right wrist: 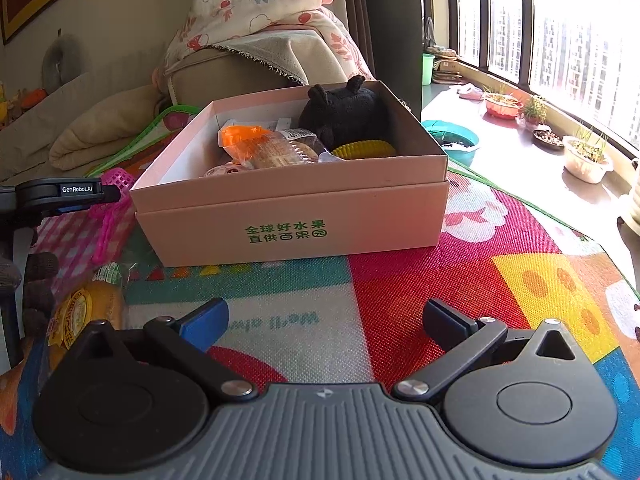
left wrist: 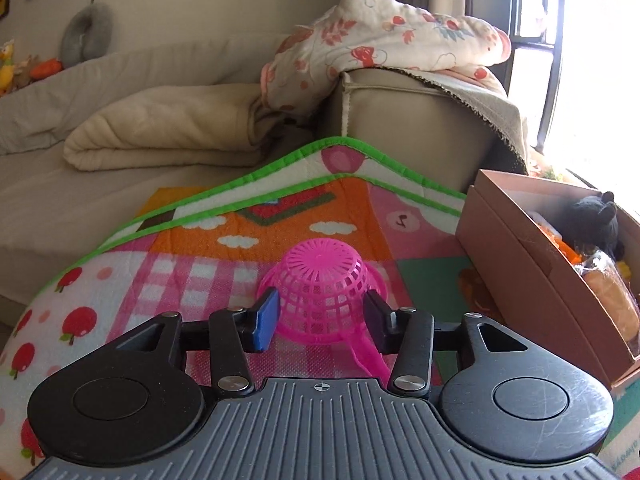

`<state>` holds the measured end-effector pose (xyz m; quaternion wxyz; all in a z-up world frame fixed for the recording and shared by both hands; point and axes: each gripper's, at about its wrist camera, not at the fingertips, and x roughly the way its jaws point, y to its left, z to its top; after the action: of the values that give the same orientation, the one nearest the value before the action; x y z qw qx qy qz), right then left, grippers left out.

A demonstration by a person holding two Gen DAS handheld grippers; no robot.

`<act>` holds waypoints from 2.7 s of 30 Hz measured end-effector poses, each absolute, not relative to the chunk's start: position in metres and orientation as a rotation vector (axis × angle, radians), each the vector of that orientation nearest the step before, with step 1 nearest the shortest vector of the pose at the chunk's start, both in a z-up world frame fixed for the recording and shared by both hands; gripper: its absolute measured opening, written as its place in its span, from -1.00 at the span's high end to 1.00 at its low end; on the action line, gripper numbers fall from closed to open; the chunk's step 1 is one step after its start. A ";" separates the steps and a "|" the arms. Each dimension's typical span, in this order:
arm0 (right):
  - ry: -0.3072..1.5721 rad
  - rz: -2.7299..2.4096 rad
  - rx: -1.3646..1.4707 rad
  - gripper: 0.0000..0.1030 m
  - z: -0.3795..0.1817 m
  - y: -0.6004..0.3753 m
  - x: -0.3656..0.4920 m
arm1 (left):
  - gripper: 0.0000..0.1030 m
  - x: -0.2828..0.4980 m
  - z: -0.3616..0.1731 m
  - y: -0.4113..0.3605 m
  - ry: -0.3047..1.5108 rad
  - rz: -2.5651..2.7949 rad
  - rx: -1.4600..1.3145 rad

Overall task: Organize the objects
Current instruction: 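Grasp the bagged bun with the right tool while the left tool lifts the strainer, then drop the strainer into the pink box with the left tool while the right tool carries the bun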

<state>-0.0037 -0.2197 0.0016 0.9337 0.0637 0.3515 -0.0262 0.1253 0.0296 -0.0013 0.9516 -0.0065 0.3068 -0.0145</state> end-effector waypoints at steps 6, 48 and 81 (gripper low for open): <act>0.721 -0.054 0.127 -1.00 0.001 -0.220 -0.003 | 0.12 0.105 -0.002 0.021 0.637 -0.073 -0.022; 0.818 0.391 -0.020 0.08 0.036 -0.128 -0.034 | 0.67 -0.032 -0.003 0.067 0.656 -0.252 0.019; 0.641 0.108 0.143 0.10 0.050 -0.274 -0.091 | 0.64 0.105 0.083 -0.089 0.472 -0.435 -0.169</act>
<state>-0.0909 -0.2736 0.0501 0.9451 0.0703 0.3146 0.0530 0.1053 -0.0890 0.0830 0.9455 -0.0830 0.2317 -0.2134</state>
